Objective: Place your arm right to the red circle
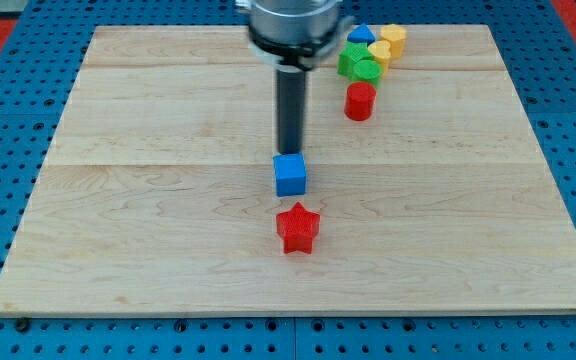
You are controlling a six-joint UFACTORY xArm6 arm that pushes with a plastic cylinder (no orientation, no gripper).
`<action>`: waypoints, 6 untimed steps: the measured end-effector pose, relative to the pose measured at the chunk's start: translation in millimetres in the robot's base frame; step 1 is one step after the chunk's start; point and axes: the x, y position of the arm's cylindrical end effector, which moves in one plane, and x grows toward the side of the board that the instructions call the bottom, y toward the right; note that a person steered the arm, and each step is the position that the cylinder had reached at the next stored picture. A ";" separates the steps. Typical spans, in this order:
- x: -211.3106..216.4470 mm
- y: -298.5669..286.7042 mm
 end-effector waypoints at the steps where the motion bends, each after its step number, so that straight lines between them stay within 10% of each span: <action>1: -35.4 -48.3; 4: -21.4 214.5; 6: -73.1 209.4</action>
